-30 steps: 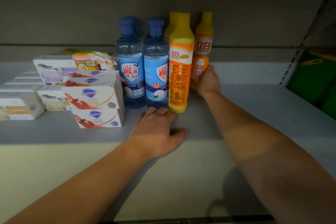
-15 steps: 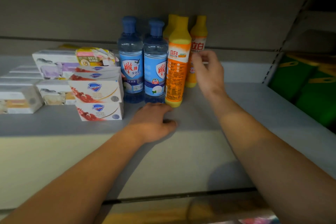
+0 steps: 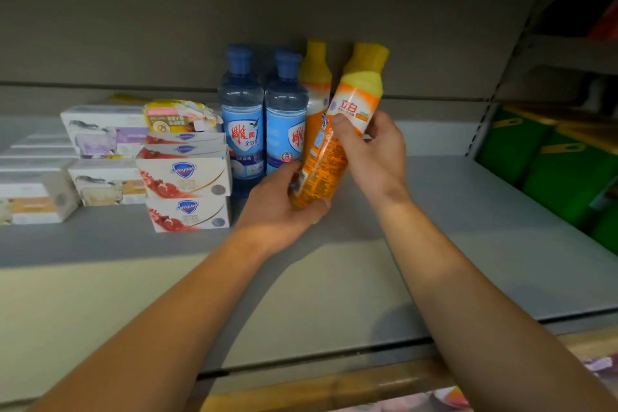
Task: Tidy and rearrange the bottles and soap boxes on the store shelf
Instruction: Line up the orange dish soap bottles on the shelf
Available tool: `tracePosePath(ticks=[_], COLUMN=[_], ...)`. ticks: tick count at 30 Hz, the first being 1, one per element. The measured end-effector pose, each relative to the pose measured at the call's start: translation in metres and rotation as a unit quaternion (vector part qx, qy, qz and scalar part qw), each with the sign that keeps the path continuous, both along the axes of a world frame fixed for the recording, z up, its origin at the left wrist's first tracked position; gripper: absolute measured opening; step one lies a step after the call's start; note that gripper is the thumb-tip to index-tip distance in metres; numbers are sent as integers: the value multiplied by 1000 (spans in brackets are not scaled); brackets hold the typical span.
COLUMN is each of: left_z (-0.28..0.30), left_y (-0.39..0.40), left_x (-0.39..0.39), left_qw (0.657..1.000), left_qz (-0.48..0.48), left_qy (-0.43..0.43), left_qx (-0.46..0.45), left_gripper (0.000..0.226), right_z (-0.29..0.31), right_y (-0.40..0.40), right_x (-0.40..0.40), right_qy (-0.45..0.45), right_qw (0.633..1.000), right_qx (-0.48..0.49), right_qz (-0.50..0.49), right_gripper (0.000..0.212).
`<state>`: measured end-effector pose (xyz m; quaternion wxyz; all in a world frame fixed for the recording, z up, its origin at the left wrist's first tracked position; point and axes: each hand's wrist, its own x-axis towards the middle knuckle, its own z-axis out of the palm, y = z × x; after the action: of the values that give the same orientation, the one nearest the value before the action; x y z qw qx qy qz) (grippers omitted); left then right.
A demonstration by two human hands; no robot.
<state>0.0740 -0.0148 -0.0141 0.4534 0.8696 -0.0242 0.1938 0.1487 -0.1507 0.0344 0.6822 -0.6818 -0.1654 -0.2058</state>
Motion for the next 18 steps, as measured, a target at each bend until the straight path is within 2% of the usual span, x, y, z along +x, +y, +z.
tracePosePath(ticks=[2,7,11,13,15,16,18], left_z=[2,6,12,11,10,9,9], left_y=[-3,-6,-11,-11,-11,-11,-12], left_x=[-4,-6,-11,-13,-15,-16,-18], left_qw=[1000,999,994,972,931,915,904], left_qz=[-5,18,-59,-148,-222,-238,-244], left_qy=[-4,-23,33,89,156,181,200], left_qx=[-5,-32,-88,-158,-244,-272,-288], left_gripper=[59,49,45,44,44,42,41], right_z=[1,0,7,7,4,3,3], right_y=[0,-6,-29,-39,-44,-45,-43], right_x=[-6,-10,0,3,3,3,2], right_qy=[49,100,142,149,149,153,169], right_qw=[995,975,905,876,852,847,860], right_qx=[68,149,314,359,400,410,402], right_qz=[50,130,252,285,304,303,266], right_gripper=[29,38,57,48,32,27,21])
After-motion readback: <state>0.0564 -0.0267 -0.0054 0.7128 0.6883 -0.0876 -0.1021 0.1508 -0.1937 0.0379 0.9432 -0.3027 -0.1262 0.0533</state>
